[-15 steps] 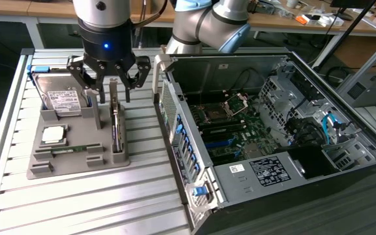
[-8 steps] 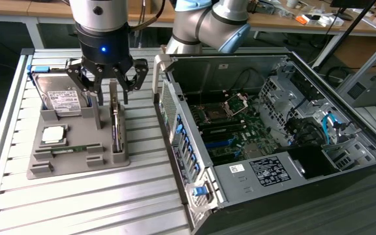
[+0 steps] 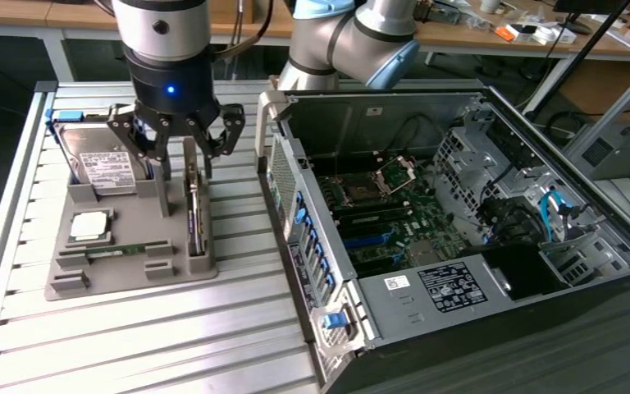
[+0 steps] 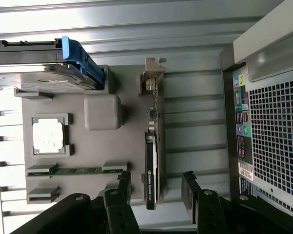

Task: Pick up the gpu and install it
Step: 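Pick up the gpu and move the gpu toward the slot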

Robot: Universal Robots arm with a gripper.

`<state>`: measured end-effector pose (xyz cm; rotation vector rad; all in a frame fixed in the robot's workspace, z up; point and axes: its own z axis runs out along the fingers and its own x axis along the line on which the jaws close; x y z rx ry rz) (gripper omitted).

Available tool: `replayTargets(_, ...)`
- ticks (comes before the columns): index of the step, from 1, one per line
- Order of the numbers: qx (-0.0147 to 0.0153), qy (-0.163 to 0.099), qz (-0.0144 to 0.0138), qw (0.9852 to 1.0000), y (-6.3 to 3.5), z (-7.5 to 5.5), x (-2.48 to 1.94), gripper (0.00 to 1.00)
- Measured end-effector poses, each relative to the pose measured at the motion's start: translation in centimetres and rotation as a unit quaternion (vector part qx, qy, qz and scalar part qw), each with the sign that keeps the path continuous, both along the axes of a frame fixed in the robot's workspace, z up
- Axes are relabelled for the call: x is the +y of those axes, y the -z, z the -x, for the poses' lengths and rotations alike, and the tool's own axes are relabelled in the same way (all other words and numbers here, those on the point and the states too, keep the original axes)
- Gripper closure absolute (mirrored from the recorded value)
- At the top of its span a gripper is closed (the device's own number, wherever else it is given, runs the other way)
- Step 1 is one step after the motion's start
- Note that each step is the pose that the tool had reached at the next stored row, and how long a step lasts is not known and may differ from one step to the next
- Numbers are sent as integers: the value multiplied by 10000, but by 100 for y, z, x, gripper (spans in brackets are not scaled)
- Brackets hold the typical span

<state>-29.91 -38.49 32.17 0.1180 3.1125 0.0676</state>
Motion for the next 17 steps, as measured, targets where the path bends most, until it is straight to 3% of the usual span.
replayTargets(17, -1, 0, 0, 10000, 135, 56, 43, 46)
